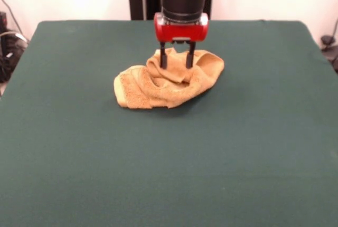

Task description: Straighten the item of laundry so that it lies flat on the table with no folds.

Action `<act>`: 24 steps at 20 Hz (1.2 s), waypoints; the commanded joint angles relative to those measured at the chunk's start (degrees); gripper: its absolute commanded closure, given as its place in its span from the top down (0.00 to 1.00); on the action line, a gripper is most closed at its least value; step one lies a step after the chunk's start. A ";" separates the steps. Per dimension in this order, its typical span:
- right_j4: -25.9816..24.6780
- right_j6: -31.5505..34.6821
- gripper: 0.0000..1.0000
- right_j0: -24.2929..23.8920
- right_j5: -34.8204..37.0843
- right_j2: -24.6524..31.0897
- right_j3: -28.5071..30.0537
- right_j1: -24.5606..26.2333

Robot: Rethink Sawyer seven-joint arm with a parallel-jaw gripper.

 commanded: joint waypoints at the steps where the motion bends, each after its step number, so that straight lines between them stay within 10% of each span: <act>1: -3.58 9.91 1.00 -0.56 -3.10 1.34 20.39 -8.68; 12: -4.10 10.63 1.00 0.96 -6.48 -1.19 29.34 -13.35; 24: -1.00 7.25 1.00 2.65 0.88 1.01 19.30 -18.06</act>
